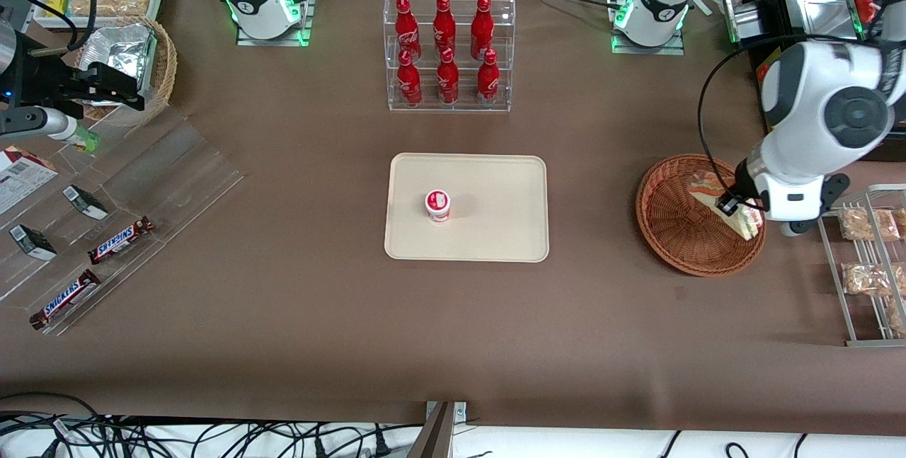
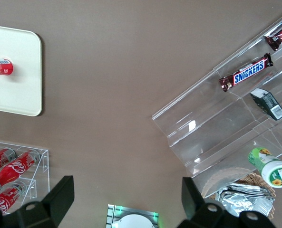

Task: Place sandwich from basket to tray
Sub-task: 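Carry the sandwich with the left gripper over the cream tray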

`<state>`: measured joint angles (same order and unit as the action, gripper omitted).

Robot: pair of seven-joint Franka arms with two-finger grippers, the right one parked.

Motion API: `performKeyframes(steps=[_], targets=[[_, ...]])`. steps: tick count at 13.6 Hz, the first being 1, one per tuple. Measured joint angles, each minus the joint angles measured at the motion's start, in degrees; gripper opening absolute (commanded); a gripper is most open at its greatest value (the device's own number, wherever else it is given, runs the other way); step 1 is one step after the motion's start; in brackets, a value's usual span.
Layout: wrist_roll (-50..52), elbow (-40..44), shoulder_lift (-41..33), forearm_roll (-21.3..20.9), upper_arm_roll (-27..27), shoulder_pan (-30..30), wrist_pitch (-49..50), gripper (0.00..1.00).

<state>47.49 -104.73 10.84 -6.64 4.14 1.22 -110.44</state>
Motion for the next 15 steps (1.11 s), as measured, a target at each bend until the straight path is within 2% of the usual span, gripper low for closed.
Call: performKeyframes(steps=[2, 6, 9, 13, 15], targets=[[-8.97, 6.34, 0.0, 2.66, 0.31, -0.15, 6.15, 0.0], [-23.65, 10.89, 0.4, 3.4, 5.39, -0.52, 9.91, 0.0], [-26.3, 12.14, 1.75, 3.5, 10.73, -0.74, 11.17, 0.0], [-28.63, 12.48, 2.98, 6.88, 17.45, -1.11, 11.22, 0.0], [-28.53, 12.51, 3.74, 7.15, 19.36, -2.22, 10.54, 0.0]])
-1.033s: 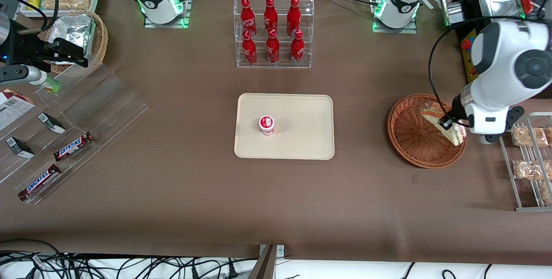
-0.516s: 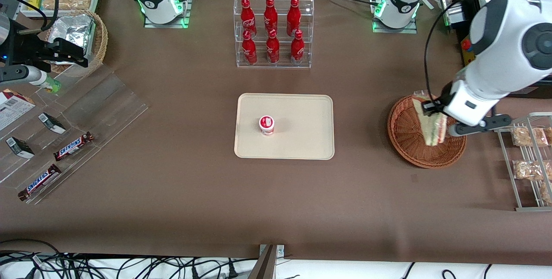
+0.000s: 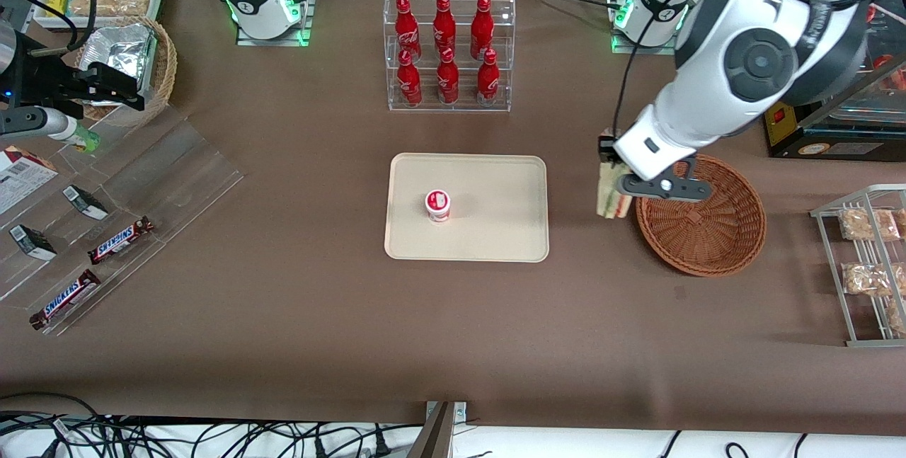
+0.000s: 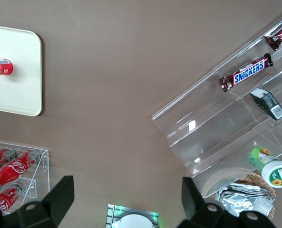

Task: Place sandwich from basket to tray
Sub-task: 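Carry the sandwich with the left gripper over the cream tray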

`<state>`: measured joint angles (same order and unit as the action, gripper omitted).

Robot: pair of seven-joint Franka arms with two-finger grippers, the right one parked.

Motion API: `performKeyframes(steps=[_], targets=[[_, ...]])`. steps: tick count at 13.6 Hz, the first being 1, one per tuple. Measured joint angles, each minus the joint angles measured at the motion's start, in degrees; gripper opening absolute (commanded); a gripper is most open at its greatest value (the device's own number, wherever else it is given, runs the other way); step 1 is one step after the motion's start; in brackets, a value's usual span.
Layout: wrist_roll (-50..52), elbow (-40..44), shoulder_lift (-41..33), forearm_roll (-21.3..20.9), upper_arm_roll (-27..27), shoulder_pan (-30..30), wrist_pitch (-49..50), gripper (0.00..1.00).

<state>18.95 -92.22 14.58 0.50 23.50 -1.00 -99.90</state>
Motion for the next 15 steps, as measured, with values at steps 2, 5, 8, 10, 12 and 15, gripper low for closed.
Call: performKeyframes(steps=[2, 5, 8, 10, 12, 15], targets=[[2.33, -0.23, 1.47, 0.02, 0.34, -2.38, -2.57, 0.0], [9.2, -1.8, 4.85, -0.33, 0.45, -6.86, -9.34, 0.0], [17.41, -7.35, 7.2, -4.5, 0.48, -10.88, -19.03, 0.0], [20.97, -11.11, 8.17, -7.47, 0.47, -12.73, -23.98, 0.0], [23.43, -12.78, 9.78, -10.21, 0.46, -14.15, -26.26, 0.0], [29.88, -13.26, 14.06, -17.03, 0.45, -15.62, -30.76, 0.0]])
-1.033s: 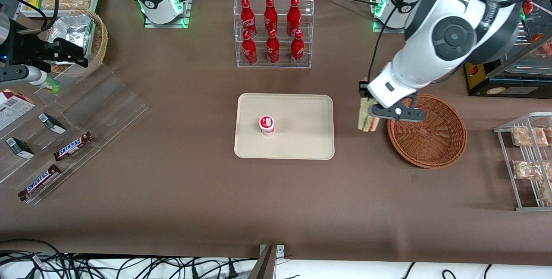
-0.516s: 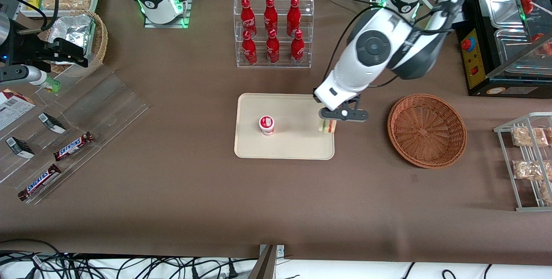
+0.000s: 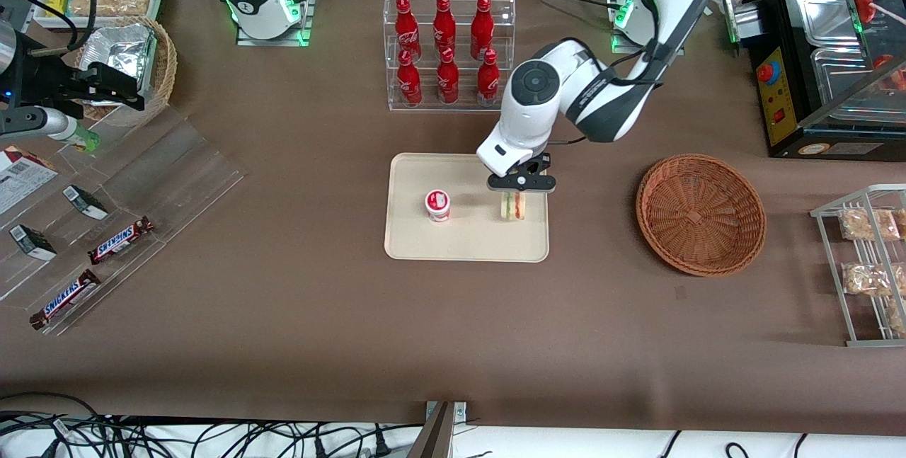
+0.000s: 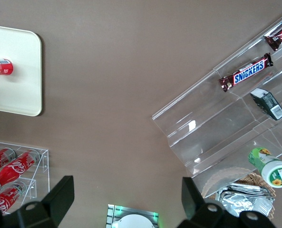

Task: Place sandwich from basket to tray
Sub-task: 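Carry the sandwich with the left gripper over the cream tray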

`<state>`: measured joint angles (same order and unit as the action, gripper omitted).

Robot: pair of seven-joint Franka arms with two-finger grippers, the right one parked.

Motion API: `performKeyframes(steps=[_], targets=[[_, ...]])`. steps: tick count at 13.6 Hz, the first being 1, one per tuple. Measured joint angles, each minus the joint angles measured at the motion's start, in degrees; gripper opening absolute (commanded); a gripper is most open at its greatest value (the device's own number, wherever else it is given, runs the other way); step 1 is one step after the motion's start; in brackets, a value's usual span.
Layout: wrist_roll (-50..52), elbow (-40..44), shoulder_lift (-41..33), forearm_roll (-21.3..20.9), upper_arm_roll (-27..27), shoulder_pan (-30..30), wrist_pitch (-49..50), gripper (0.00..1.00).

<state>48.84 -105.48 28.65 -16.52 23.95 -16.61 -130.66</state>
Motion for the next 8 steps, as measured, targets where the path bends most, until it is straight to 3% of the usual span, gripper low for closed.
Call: performKeyframes(steps=[3, 5, 6, 7, 8], targets=[[4.14, 0.03, 4.31, -5.9, -0.01, -0.52, -2.55, 0.0], [4.66, 0.08, 5.75, -6.71, -0.01, -0.79, -2.96, 0.0], [4.7, 0.1, 6.02, -6.86, -0.01, -0.81, -3.02, 0.2], [4.71, 0.13, 6.08, -6.9, -0.01, -0.8, -3.03, 0.76], [4.84, 0.18, 6.08, -6.9, -0.01, -0.81, -3.03, 1.0]])
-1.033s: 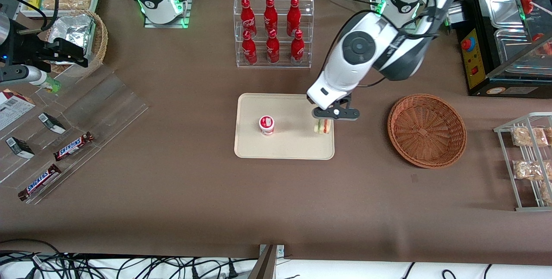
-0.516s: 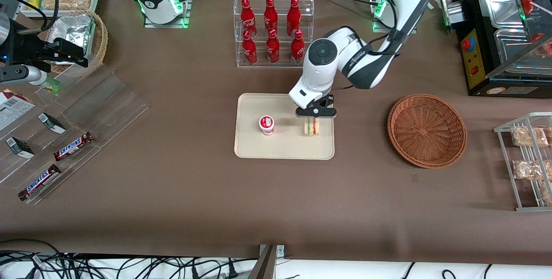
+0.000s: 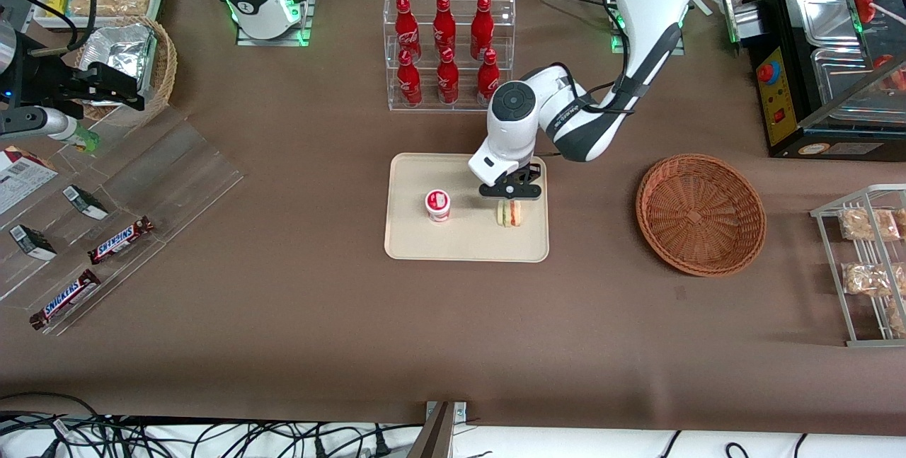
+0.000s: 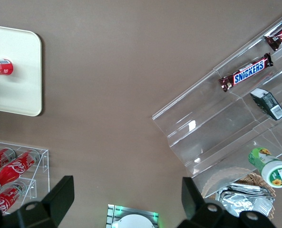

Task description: Place sandwich from basket to tray

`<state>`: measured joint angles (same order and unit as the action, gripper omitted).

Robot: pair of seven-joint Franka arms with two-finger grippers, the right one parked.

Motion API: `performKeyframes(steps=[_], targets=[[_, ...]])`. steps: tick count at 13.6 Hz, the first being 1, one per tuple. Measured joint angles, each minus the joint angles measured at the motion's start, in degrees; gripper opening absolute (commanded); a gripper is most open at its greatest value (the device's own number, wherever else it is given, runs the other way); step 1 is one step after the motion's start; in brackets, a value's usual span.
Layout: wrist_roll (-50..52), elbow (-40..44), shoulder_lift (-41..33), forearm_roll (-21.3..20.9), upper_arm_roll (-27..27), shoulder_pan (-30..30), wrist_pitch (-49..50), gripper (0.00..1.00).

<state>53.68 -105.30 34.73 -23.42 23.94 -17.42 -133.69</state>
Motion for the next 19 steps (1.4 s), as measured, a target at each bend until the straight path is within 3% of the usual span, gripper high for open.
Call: performKeyframes(steps=[7, 13, 19], targets=[[5.19, 3.41, -2.18, -0.01, -0.22, 0.93, 0.2, 1.0], [13.7, 7.2, -16.19, 0.64, -0.4, 7.84, 13.9, 1.0], [8.69, 9.25, -24.84, 8.0, -0.44, 13.94, 24.65, 1.0]])
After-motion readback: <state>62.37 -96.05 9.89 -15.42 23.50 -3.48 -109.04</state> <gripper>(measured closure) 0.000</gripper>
